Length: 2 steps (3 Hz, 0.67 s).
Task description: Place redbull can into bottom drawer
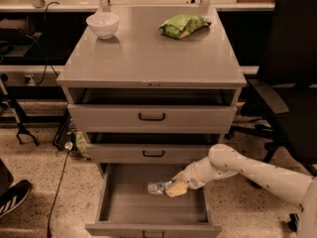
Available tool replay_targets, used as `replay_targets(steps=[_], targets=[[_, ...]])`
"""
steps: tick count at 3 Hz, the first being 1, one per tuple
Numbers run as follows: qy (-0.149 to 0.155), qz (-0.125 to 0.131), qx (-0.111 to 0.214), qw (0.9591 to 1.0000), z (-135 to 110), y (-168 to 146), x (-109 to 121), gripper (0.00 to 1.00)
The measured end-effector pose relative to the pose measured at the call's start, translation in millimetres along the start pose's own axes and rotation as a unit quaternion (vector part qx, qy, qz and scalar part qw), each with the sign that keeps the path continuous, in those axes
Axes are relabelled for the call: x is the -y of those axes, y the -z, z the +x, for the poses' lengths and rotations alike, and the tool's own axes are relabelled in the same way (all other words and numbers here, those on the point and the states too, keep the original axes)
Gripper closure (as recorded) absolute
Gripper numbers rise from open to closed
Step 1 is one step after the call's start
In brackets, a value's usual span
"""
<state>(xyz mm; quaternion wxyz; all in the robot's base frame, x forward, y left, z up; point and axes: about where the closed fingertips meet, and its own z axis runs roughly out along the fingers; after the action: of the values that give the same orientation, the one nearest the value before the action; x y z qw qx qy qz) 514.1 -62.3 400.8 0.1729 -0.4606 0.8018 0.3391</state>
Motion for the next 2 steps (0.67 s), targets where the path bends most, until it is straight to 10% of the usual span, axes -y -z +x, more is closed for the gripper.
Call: replay_targets(steps=[2], targets=[[-0.03,-0.026,0.111,0.993,41,-51,28,1.0]])
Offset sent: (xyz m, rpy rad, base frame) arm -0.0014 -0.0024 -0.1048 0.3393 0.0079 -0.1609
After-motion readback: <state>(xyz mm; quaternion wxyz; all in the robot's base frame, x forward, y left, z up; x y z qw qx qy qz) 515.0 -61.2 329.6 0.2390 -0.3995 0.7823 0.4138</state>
